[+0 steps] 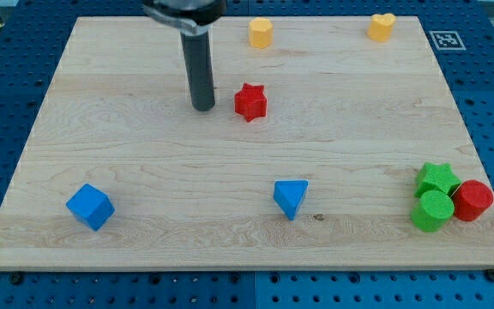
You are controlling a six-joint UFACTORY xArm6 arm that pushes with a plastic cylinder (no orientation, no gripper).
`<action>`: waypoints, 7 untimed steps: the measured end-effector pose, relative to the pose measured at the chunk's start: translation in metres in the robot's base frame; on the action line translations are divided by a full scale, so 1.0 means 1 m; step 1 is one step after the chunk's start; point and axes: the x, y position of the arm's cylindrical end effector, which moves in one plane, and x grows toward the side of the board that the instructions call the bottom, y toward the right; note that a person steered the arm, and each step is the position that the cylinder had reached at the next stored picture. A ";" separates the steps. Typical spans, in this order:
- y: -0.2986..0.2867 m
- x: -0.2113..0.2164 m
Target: Place the red star to the center right of the board
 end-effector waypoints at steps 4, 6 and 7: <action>-0.009 -0.031; 0.070 -0.036; 0.176 -0.032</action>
